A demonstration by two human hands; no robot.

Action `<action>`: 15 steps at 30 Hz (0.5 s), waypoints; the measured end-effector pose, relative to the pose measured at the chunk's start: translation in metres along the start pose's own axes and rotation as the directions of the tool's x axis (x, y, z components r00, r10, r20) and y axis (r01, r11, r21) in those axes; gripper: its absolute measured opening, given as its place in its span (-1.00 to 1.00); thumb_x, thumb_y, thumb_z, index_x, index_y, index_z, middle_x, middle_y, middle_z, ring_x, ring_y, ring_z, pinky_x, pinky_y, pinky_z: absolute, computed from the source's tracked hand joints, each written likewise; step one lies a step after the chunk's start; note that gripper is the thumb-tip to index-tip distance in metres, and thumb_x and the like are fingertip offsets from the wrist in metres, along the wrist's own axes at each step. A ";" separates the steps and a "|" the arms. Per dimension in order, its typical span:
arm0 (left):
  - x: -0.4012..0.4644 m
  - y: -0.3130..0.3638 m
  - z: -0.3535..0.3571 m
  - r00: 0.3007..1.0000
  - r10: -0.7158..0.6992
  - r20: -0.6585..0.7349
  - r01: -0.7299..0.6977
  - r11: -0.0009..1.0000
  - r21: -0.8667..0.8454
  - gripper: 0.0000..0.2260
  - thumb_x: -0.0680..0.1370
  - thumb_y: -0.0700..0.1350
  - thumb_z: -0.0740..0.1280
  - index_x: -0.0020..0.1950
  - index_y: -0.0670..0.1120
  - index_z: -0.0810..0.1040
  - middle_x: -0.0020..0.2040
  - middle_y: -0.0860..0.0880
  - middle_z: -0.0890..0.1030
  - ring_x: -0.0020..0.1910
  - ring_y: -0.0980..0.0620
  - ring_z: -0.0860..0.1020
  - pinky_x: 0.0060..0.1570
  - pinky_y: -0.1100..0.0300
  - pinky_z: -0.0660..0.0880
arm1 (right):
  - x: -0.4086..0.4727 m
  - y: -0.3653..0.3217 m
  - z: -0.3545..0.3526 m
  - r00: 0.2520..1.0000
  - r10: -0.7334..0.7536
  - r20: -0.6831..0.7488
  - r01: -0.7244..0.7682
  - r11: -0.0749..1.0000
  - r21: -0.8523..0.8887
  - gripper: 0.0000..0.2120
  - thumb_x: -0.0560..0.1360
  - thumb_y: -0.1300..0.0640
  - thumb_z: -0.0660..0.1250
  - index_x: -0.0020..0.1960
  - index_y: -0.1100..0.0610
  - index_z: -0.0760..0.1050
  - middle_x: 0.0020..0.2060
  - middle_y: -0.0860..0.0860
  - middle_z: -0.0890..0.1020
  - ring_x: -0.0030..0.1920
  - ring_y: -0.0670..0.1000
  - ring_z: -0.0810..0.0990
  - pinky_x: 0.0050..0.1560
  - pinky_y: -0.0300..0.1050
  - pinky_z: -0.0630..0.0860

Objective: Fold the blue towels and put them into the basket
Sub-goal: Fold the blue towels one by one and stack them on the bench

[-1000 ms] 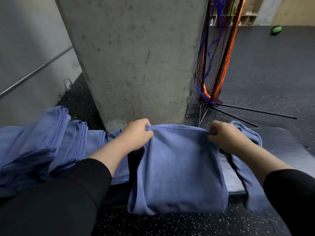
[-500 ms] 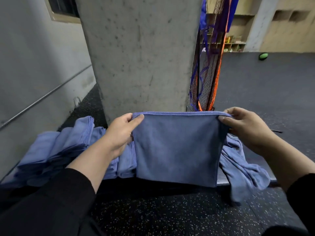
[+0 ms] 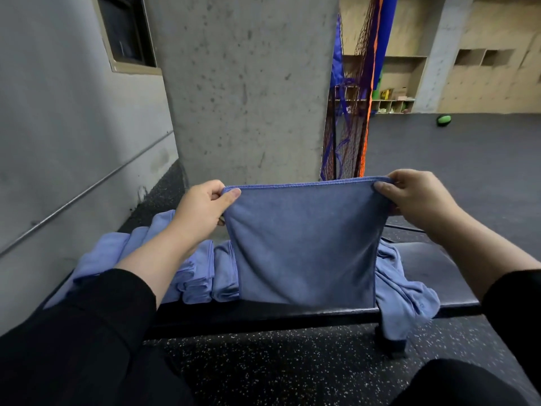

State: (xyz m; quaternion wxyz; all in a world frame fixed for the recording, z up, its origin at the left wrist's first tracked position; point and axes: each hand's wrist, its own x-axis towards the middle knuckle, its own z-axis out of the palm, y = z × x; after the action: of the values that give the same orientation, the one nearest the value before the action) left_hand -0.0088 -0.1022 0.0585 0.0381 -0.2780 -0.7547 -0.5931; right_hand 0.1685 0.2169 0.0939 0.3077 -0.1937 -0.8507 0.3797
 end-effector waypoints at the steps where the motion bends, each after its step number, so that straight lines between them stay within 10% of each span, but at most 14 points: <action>1: -0.003 0.001 -0.001 1.000 0.000 0.001 0.000 1.000 0.010 -0.61 0.62 -0.04 0.38 -0.17 -0.35 0.41 -0.29 -0.17 0.45 -0.29 -0.02 0.40 -0.32 0.14 0.51 | -0.003 -0.001 -0.002 1.000 0.010 0.006 -0.010 1.000 -0.002 -0.84 0.56 0.11 0.41 -0.17 0.13 0.58 -0.28 0.11 0.61 -0.28 0.12 0.57 -0.08 0.30 0.65; 11: -0.027 -0.026 0.003 0.990 -0.088 0.109 0.093 0.995 -0.043 -0.69 0.65 -0.09 0.32 -0.13 -0.33 0.51 -0.32 -0.15 0.46 -0.34 -0.03 0.44 -0.32 0.11 0.47 | -0.031 0.011 -0.011 0.959 0.084 0.269 -0.125 0.982 0.138 -0.88 0.64 0.21 0.28 0.03 0.21 0.58 -0.18 0.12 0.58 -0.16 0.06 0.54 0.01 0.13 0.63; 15: -0.019 -0.050 0.013 0.978 -0.147 0.145 0.153 0.988 -0.031 -0.77 0.65 -0.14 0.31 -0.14 -0.24 0.56 -0.34 -0.14 0.46 -0.36 -0.05 0.44 -0.30 0.09 0.42 | -0.022 0.027 -0.002 0.957 0.124 0.263 -0.171 0.971 0.166 -0.88 0.60 0.22 0.33 0.02 0.26 0.61 -0.23 0.09 0.61 -0.23 0.02 0.56 -0.25 -0.16 0.63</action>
State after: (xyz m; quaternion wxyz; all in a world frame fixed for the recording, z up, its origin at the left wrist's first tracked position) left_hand -0.0127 -0.1043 0.0035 -0.0665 -0.2626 -0.7616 -0.5887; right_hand 0.1887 0.2229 0.0655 0.1853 -0.1775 -0.8263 0.5014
